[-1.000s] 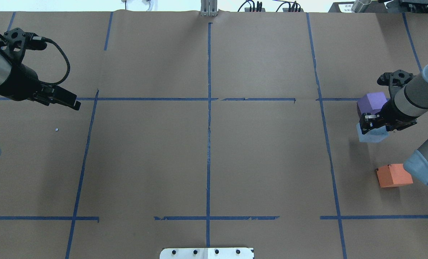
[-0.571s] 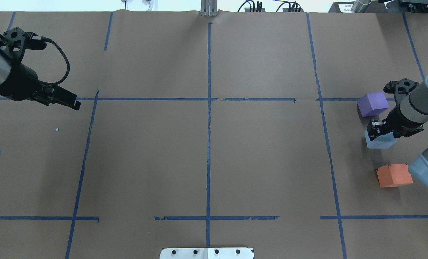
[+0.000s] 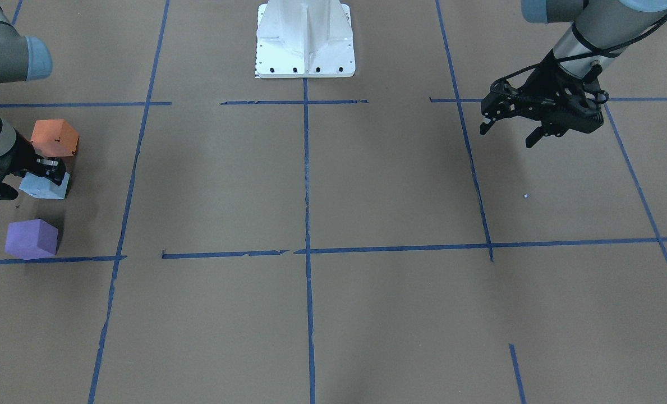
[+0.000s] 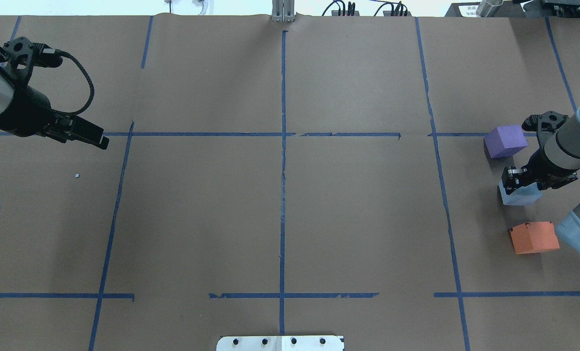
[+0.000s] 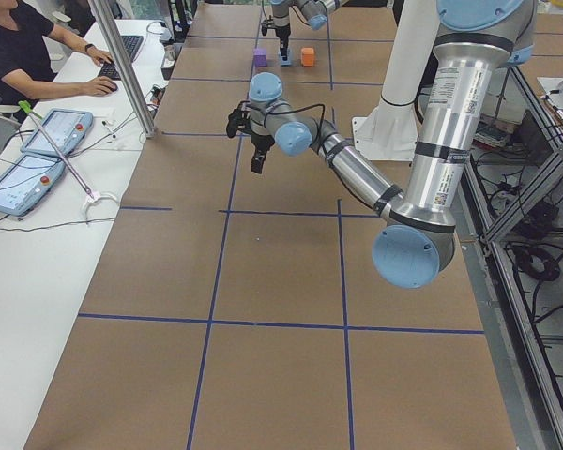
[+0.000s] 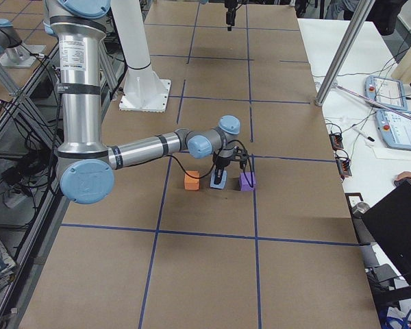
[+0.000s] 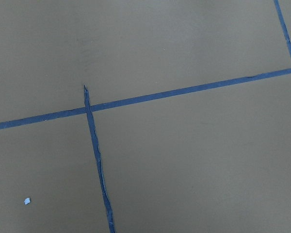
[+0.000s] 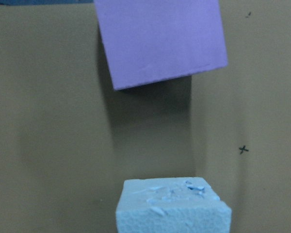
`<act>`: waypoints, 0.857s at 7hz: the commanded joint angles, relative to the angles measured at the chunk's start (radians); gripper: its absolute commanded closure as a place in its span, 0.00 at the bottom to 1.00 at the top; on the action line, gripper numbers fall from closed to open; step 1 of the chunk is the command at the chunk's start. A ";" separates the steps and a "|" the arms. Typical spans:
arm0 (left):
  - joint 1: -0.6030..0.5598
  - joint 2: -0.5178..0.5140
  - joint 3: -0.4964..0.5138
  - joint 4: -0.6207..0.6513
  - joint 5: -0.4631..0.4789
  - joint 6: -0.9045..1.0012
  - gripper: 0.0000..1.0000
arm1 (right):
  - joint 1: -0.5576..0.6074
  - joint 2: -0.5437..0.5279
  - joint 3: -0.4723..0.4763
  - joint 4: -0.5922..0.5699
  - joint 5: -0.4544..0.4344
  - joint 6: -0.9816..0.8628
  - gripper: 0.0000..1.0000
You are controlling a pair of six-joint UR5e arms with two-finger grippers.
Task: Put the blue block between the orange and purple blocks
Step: 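Carry the light blue cube with the right gripper between purple and orange cubes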
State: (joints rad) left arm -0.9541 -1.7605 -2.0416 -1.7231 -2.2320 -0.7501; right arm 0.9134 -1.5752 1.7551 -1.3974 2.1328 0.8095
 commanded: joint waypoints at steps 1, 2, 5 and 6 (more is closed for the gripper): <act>0.000 0.001 0.000 -0.001 0.000 0.000 0.00 | -0.001 0.009 -0.009 0.000 -0.001 -0.001 0.22; 0.000 0.001 0.000 -0.001 0.002 0.000 0.00 | -0.001 0.008 -0.009 0.000 -0.002 0.002 0.00; 0.000 0.004 0.000 0.000 0.005 0.000 0.00 | 0.040 -0.006 0.023 0.036 0.012 -0.012 0.00; 0.000 0.041 0.001 -0.006 0.005 0.020 0.00 | 0.088 -0.037 0.077 0.044 0.018 -0.029 0.00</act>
State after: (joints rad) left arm -0.9541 -1.7468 -2.0418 -1.7248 -2.2284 -0.7445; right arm 0.9567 -1.5853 1.7853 -1.3688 2.1424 0.7943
